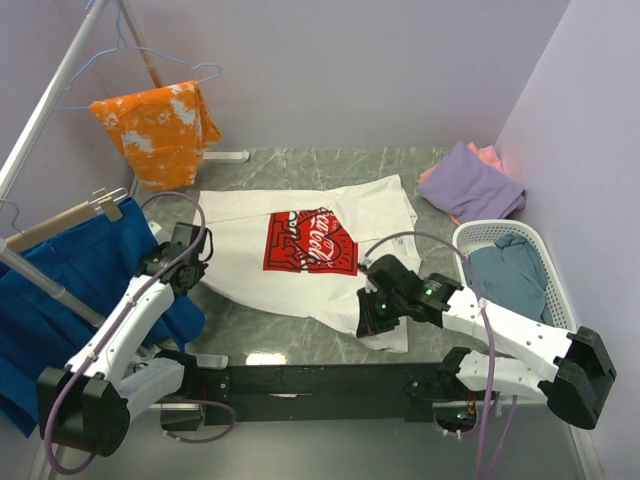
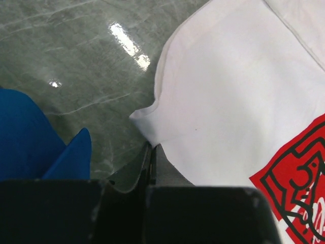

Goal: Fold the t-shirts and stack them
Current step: Fold the other side of the tshirt into a rectangle

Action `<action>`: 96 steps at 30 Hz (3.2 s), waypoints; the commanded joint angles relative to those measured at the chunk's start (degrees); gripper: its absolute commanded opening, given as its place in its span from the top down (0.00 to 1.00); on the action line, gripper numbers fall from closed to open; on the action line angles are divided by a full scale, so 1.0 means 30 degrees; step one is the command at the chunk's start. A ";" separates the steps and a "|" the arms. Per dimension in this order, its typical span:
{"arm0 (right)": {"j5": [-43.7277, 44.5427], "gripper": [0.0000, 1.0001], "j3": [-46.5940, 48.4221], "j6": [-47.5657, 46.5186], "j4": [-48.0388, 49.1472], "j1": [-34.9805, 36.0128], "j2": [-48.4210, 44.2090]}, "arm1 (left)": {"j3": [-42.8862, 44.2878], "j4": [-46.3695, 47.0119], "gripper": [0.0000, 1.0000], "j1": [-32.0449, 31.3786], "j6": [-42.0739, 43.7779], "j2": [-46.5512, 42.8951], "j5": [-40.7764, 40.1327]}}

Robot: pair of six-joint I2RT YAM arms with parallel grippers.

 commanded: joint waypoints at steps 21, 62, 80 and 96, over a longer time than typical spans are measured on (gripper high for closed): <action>0.2985 0.97 0.7283 -0.4762 -0.0365 -0.6285 0.7393 | 0.5657 0.5196 0.99 0.1562 0.4664 0.9735 -0.0973; 0.4361 0.32 0.7199 -0.3183 -0.1830 -0.4707 0.4876 | 0.8122 0.7774 0.99 0.1855 0.6071 1.5779 0.0755; 0.8665 0.45 0.8429 -0.1865 -0.2942 -0.2363 0.9037 | 0.7800 0.7892 0.99 0.1650 0.5983 1.5690 0.0873; 1.2416 1.00 0.8399 -0.1306 -0.3619 -0.4438 0.7661 | 0.7917 0.7804 0.99 0.1679 0.6188 1.5925 0.0815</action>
